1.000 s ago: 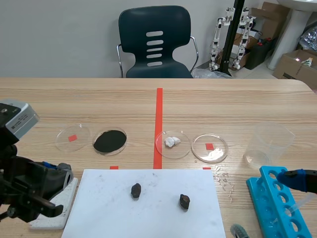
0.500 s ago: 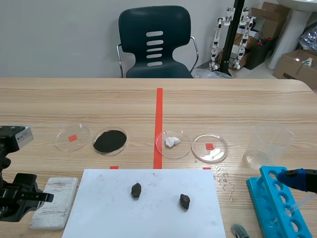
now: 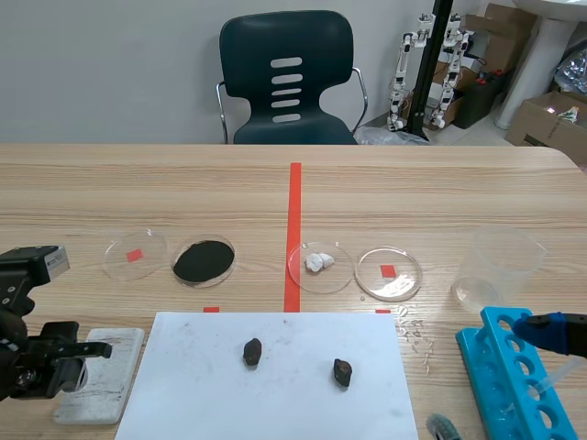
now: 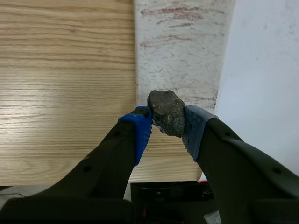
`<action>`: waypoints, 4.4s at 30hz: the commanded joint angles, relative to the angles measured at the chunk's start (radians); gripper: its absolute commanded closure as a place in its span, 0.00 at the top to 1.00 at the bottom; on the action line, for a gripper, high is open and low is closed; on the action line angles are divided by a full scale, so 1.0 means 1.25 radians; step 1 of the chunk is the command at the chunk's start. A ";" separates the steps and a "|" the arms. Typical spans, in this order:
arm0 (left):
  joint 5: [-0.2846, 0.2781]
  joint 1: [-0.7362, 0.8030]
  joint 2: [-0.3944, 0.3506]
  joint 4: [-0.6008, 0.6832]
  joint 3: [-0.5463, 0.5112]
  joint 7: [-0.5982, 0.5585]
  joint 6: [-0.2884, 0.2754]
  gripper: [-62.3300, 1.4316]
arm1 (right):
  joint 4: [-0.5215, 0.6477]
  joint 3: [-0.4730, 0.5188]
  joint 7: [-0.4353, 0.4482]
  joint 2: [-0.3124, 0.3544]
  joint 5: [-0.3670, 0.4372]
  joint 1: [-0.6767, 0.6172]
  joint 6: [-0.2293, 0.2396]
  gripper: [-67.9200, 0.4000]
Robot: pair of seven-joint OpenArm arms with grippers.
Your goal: Rub the mineral on the streak plate below the first streak
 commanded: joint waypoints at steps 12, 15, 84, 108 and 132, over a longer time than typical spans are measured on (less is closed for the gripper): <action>0.056 -0.013 0.047 -0.009 0.001 0.017 -0.008 0.22 | 0.010 0.003 0.014 0.004 0.009 0.005 0.000 0.90; 0.056 -0.018 0.047 -0.009 0.012 0.017 -0.008 0.22 | 0.010 0.003 0.014 0.004 0.009 0.005 0.000 0.90; -0.006 -0.034 0.056 -0.089 0.043 -0.026 -0.064 0.22 | 0.010 0.003 0.014 0.004 0.009 0.005 0.000 0.90; 0.008 -0.034 0.059 -0.089 0.043 -0.021 -0.053 0.22 | 0.010 0.003 0.015 0.004 0.009 0.005 0.000 0.90; 0.018 -0.034 0.058 -0.089 0.043 -0.014 -0.051 0.22 | 0.010 0.003 0.014 0.004 0.009 0.005 0.000 0.90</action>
